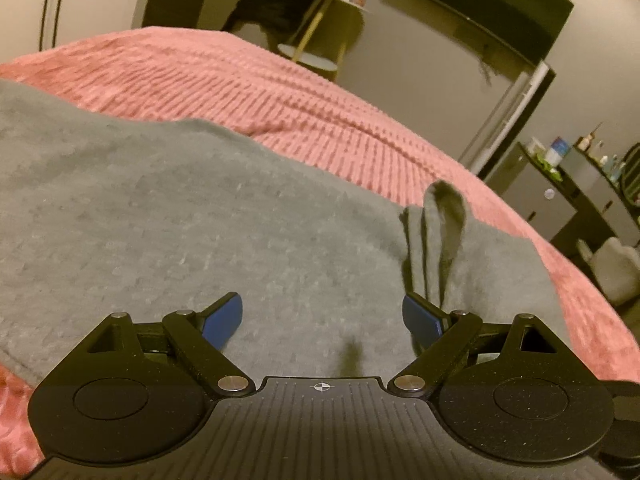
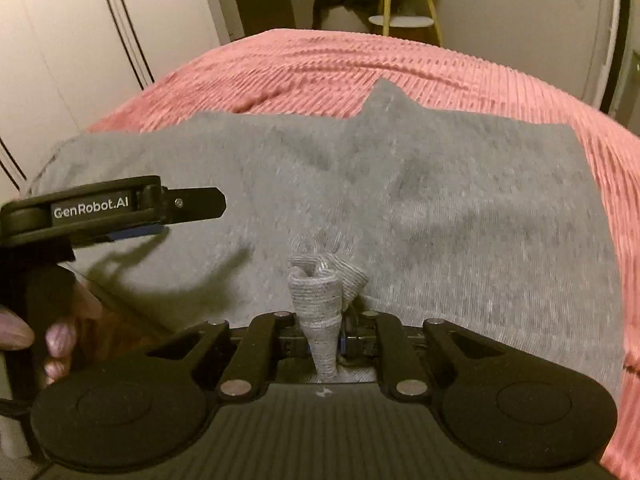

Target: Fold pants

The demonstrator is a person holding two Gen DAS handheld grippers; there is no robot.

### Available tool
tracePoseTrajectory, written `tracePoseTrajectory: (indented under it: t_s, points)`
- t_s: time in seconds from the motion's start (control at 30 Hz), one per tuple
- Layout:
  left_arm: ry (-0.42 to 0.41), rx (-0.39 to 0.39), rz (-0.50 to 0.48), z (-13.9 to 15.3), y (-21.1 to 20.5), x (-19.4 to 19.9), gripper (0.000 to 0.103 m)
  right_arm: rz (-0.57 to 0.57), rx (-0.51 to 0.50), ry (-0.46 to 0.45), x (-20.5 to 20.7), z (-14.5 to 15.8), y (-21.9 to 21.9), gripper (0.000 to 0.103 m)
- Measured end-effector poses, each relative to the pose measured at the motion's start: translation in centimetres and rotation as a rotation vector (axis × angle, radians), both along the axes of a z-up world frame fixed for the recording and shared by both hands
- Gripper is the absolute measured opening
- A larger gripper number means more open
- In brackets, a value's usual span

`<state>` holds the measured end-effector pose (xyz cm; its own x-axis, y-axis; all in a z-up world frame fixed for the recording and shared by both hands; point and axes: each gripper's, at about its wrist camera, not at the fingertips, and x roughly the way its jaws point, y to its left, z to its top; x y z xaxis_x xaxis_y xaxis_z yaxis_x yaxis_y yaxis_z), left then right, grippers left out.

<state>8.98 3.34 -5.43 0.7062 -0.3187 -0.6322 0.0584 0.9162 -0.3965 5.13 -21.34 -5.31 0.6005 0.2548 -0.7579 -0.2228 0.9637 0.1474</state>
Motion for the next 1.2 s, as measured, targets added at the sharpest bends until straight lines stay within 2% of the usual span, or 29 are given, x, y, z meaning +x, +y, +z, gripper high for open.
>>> tracePoseTrajectory:
  t_s: [0.03, 0.07, 0.1, 0.17, 0.23, 0.3, 0.37, 0.43, 0.47, 0.6, 0.7, 0.87, 0.93, 1.0, 1.03, 1.1, 1.2]
  points:
    - [0.003, -0.013, 0.0, -0.1, 0.1, 0.1, 0.092, 0.011, -0.007, -0.007, -0.1, 0.0, 0.1, 0.013]
    - [0.007, -0.027, -0.004, -0.1, 0.2, 0.1, 0.092, 0.021, -0.004, -0.001, 0.0, -0.1, 0.7, 0.019]
    - [0.011, -0.041, -0.007, -0.2, 0.3, 0.2, 0.092, 0.029, 0.032, 0.015, -0.2, -0.1, 0.6, 0.031]
    - [0.012, -0.056, -0.019, -0.1, 0.3, 0.2, 0.092, 0.048, 0.165, 0.028, -0.6, 0.7, -0.3, 0.041]
    - [0.002, -0.072, -0.035, 0.1, 0.3, 0.0, 0.092, -0.005, 0.317, 0.011, -1.1, 1.4, -2.2, 0.04]
    - [-0.005, -0.092, -0.058, 0.1, 0.2, -0.1, 0.092, -0.128, 0.378, -0.006, -1.3, 1.7, -4.3, 0.04]
    - [0.003, -0.113, -0.079, -0.1, 0.0, 0.1, 0.092, -0.244, 0.376, 0.023, -1.1, 1.1, -6.1, 0.04]
    - [0.023, -0.134, -0.093, -0.3, -0.2, 0.3, 0.092, -0.329, 0.312, 0.139, -0.5, -0.5, -6.8, 0.036]
    - [0.037, -0.152, -0.1, -0.5, -0.2, 0.4, 0.092, -0.324, 0.317, 0.158, -0.5, -0.9, -6.8, 0.033]
    - [0.091, -0.217, -0.136, -1.2, -0.4, 0.9, 0.092, -0.256, 0.358, 0.216, -0.5, -0.8, -6.2, 0.033]
    - [0.139, -0.255, -0.167, -1.6, -0.8, 1.3, 0.092, -0.285, 0.396, 0.176, -1.2, -0.2, -7.1, 0.033]
    - [0.213, -0.347, -0.175, -2.1, -1.6, 3.0, 0.09, -0.318, 0.326, -0.006, -2.2, 1.9, -7.7, 0.034]
    - [0.238, -0.371, -0.158, -2.6, -2.0, 4.0, 0.085, -0.335, 0.271, -0.085, -2.2, 2.6, -8.3, 0.037]
    - [0.256, -0.398, -0.144, -3.2, -2.4, 5.1, 0.075, -0.377, 0.22, -0.151, -2.2, 2.8, -8.6, 0.042]
    - [0.263, -0.412, -0.144, -3.4, -2.7, 5.4, 0.073, -0.395, 0.224, -0.163, -2.0, 2.7, -8.7, 0.043]
    - [0.281, -0.44, -0.157, -4.0, -3.2, 6.2, 0.061, -0.426, 0.286, -0.136, -1.3, 1.8, -9.7, 0.043]
    - [0.298, -0.43, -0.172, -4.8, -4.2, 7.3, 0.058, -0.464, 0.338, -0.069, -0.2, 0.1, -10.8, 0.043]
